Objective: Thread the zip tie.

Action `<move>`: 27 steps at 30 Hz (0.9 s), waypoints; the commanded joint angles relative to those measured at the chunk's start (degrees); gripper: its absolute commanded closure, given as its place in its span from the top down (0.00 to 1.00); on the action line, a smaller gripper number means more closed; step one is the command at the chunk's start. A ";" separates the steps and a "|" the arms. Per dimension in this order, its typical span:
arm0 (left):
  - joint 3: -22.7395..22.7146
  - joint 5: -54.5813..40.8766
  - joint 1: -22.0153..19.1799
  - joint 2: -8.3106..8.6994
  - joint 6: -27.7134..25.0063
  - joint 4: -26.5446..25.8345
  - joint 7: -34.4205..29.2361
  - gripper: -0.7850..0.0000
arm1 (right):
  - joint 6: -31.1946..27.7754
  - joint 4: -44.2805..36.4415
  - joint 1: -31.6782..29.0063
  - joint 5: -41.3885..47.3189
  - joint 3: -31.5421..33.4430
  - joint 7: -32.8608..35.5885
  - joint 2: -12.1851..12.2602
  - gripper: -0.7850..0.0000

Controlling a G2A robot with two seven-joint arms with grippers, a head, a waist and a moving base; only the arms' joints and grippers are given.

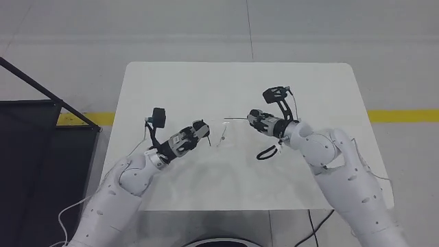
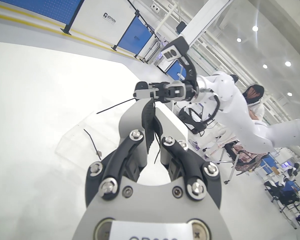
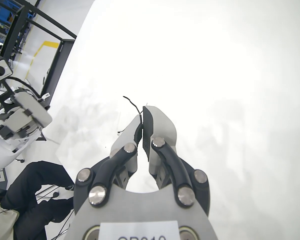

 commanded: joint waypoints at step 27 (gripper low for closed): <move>5.84 36.25 -1.84 -2.97 7.38 5.78 34.56 0.00 | -5.44 -17.15 -21.42 2.66 14.42 -2.69 3.00 0.00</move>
